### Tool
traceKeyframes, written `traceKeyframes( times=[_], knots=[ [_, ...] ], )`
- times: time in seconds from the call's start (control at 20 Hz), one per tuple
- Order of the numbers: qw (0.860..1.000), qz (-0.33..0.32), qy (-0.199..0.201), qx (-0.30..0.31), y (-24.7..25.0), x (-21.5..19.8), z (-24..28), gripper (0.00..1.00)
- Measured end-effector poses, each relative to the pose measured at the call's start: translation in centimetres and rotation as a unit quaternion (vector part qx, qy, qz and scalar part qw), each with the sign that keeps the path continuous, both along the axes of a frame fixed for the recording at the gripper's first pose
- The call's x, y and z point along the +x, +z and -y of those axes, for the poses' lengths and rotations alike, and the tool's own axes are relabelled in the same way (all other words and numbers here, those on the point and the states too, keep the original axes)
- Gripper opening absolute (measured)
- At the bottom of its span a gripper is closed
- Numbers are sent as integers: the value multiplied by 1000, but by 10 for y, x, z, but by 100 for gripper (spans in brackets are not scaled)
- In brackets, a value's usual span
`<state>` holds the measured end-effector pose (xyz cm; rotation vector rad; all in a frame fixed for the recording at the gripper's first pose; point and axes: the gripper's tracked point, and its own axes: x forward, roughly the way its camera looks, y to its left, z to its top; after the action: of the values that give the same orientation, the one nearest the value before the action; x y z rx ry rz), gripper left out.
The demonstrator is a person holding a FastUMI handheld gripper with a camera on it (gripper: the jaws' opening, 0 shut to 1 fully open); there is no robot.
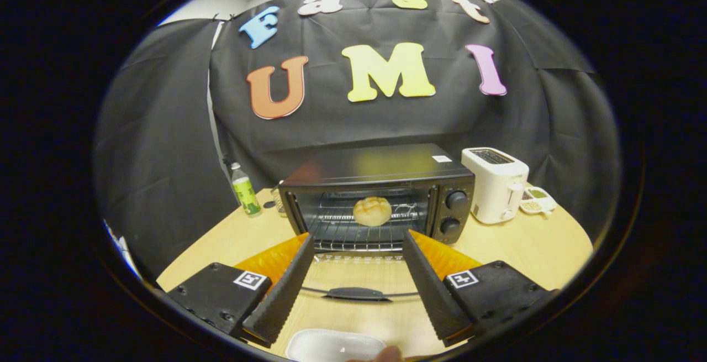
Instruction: Open the toaster oven, put the food inside, and close the toaster oven door.
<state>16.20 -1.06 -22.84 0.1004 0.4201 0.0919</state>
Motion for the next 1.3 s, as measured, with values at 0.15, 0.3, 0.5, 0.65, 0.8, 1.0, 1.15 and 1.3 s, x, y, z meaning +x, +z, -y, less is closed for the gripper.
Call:
traceKeyframes(
  times=[0.15,0.3,0.5,0.65,0.8,1.0,1.15,1.3],
  knots=[
    [999,-34,1,-2,-26,-23,-4,100],
    [998,-70,0,-6,-63,-36,-6,100],
    [993,-119,0,-13,-105,-43,-5,100],
    [988,-155,-2,-14,-128,-41,-4,100],
    [984,-174,-6,-19,-141,-36,-1,100],
    [981,-191,-10,-29,-155,-25,0,100],
    [979,-197,-14,-43,-163,-18,2,100],
    [978,-202,-11,-53,-168,-11,1,100]
  ],
)
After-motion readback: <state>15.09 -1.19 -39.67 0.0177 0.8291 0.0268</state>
